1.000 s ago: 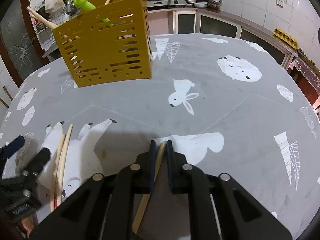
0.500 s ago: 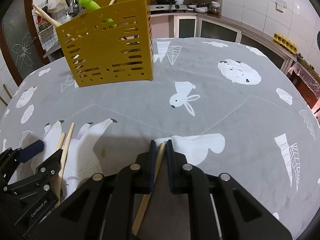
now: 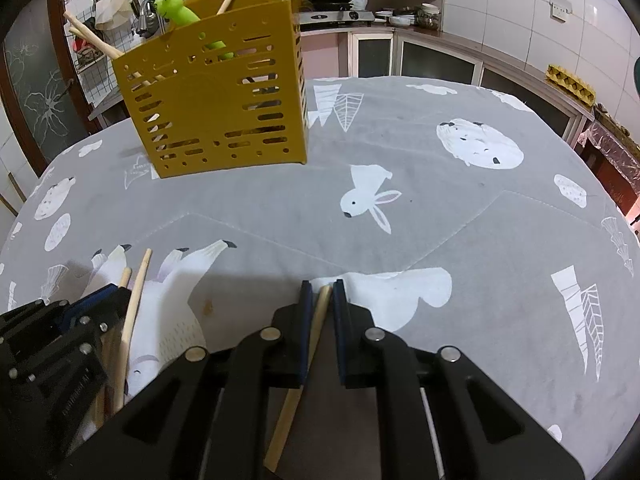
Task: Organize utensils
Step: 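Grasp a chopstick with the right tool while the left tool grasps another chopstick, then lift both held chopsticks and carry them over the yellow holder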
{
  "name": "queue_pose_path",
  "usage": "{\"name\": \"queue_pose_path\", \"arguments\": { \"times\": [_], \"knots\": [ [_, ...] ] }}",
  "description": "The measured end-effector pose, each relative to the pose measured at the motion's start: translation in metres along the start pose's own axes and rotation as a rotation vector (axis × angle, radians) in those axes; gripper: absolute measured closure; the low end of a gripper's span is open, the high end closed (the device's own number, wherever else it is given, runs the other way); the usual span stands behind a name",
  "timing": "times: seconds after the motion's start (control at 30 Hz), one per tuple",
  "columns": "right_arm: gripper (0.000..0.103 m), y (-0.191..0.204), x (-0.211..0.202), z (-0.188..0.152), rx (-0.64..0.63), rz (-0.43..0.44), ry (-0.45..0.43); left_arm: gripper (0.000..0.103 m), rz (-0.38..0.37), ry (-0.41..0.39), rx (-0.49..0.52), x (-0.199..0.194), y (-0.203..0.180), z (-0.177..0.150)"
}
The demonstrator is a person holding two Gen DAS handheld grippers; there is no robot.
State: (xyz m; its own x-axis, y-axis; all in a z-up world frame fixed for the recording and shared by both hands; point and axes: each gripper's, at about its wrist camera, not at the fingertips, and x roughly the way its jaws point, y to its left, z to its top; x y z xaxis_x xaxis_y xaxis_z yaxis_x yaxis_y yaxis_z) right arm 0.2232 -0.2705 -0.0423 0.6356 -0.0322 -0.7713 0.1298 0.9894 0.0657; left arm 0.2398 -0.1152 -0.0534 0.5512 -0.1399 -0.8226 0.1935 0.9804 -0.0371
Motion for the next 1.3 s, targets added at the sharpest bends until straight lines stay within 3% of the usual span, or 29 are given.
{"name": "queue_pose_path", "arguments": {
  "times": [0.3, 0.7, 1.0, 1.13, 1.3],
  "knots": [
    [0.093, 0.002, -0.020, 0.010, 0.002, 0.026, -0.055, 0.098, -0.042, -0.029, -0.029, -0.010, 0.012, 0.006],
    [0.095, 0.005, -0.080, 0.036, -0.012, 0.025, -0.229, 0.098, -0.099, -0.241, -0.069, -0.073, 0.037, 0.021],
    [0.096, 0.016, -0.122, 0.050, -0.048, 0.007, -0.372, 0.098, -0.093, -0.412, -0.062, -0.119, 0.049, 0.029],
    [0.096, 0.017, -0.120, 0.053, -0.056, 0.013, -0.360, 0.098, -0.098, -0.441, -0.062, -0.129, 0.054, 0.032],
    [0.095, 0.004, -0.087, 0.048, -0.011, 0.051, -0.268, 0.098, -0.098, -0.439, -0.072, -0.129, 0.061, 0.034]
  ]
}}
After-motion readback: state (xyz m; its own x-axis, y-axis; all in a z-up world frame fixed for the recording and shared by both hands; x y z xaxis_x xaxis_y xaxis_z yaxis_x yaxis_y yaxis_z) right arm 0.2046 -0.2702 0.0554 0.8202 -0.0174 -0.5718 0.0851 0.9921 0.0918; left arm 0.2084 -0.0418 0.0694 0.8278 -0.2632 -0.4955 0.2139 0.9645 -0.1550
